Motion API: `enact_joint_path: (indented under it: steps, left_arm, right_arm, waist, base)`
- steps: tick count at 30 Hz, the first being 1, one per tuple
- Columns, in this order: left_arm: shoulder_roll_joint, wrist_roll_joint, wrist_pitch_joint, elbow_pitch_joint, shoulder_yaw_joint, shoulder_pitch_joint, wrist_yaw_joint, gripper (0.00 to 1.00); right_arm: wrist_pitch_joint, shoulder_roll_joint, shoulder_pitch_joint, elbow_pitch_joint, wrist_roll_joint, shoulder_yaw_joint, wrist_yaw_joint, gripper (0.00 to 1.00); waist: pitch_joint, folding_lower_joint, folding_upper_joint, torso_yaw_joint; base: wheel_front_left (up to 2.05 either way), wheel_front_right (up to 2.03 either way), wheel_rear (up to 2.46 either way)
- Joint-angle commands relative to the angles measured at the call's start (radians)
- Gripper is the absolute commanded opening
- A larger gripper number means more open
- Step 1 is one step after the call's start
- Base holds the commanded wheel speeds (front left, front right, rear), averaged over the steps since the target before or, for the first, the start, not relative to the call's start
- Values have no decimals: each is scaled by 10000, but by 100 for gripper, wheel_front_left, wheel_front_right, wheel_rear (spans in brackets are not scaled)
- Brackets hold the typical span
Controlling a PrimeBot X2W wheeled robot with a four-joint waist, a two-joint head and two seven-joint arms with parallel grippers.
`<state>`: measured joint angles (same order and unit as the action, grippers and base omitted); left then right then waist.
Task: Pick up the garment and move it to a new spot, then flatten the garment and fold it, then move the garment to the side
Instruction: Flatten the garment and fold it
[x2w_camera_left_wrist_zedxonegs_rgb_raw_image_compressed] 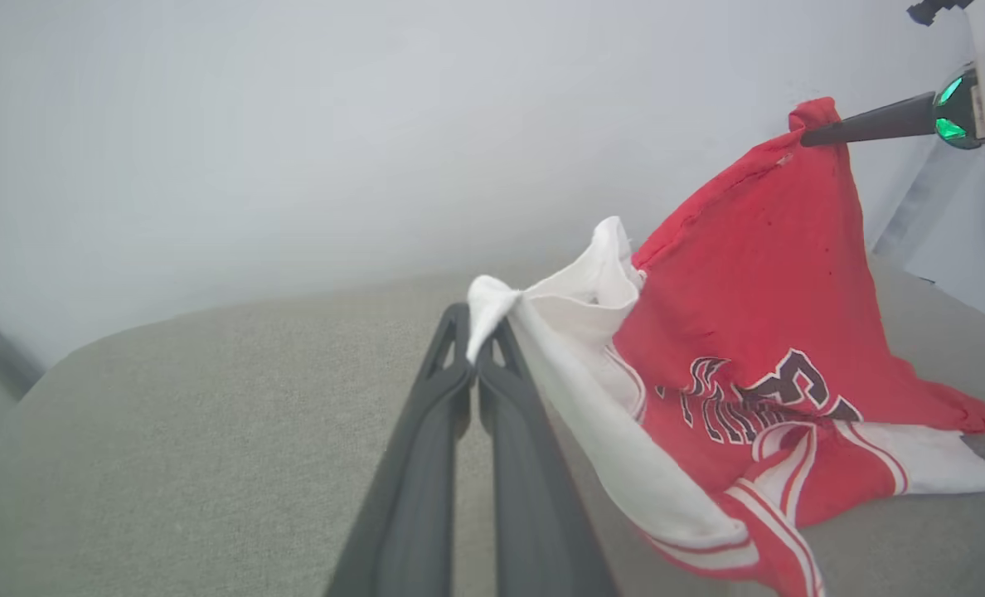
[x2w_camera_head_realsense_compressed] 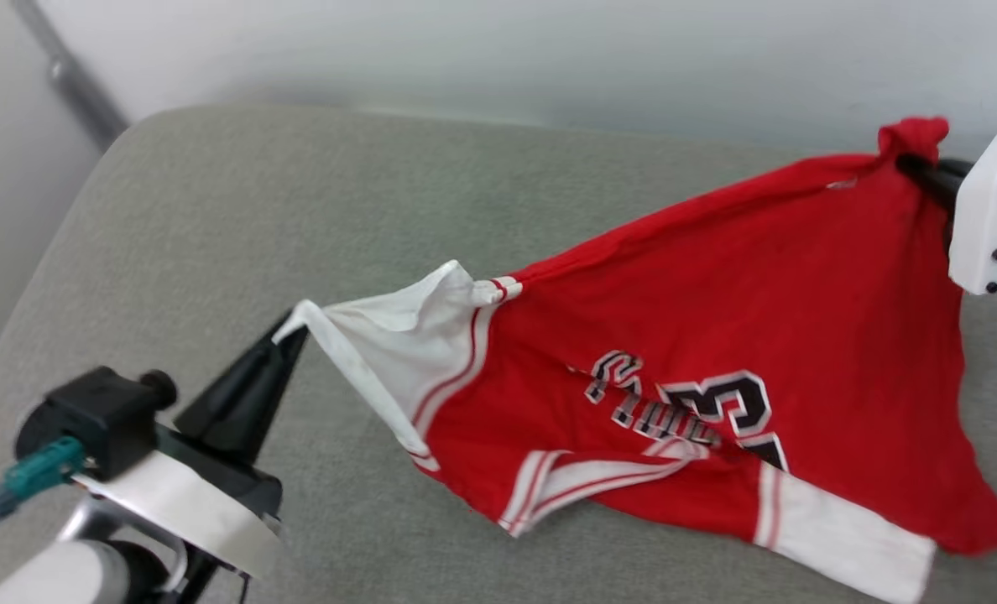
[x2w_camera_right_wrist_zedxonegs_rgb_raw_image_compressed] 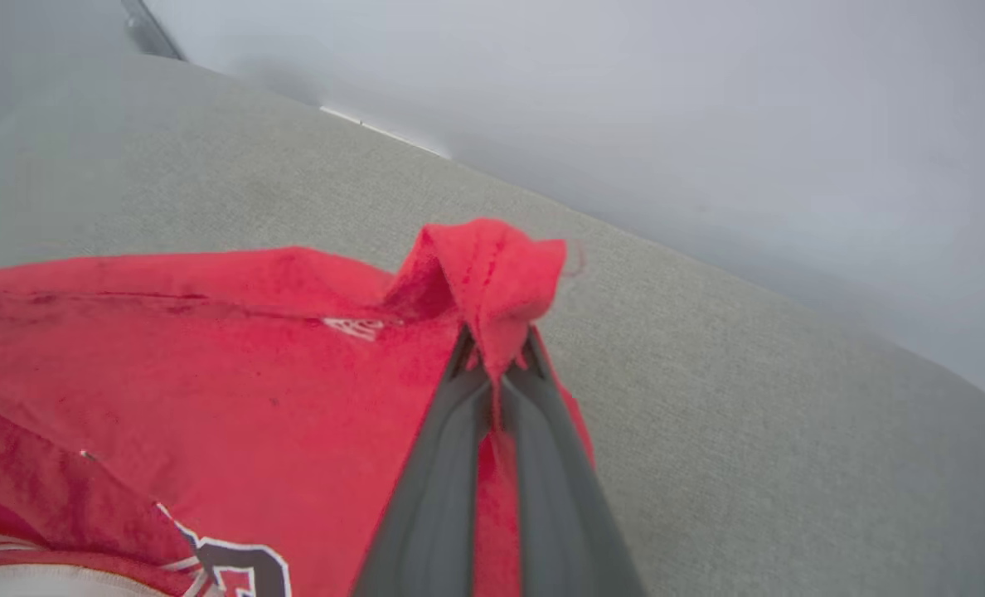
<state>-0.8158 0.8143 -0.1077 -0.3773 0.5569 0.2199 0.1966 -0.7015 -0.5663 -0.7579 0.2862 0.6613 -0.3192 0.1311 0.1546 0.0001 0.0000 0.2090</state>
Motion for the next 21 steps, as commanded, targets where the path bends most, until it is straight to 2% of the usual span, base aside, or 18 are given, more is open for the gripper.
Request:
enact_joint_path:
  steps: [1, 7, 11, 21]
  left_arm:
    - [-136, 25, 24, -118, -167, 160, 84, 0]
    - [-918, 190, 227, -769, -1041, 585, 243, 0]
    - [-1349, 426, 369, -1137, -1687, 1004, 310, 0]
    - [-2133, 838, 789, -1579, -3000, 2389, 331, 0]
  right_arm:
    - [99, -58, -123, -132, 119, 9, -7, 0]
    - [501, -299, -118, -1008, 752, 269, -5, 0]
    - [617, -345, 102, -1712, 783, 528, -7, 0]
    - [298, 159, 526, -3561, 733, 1406, -7, 0]
  waist:
    - [-637, -1, 0, -696]
    - [-1093, -1, 0, -1402]
    - [-1348, -1, 0, -1808]
    - [-1515, -1, 0, -2655]
  base:
    - [0, 0, 0]
    - [0, 0, 0]
    - [0, 0, 0]
    - [0, 0, 0]
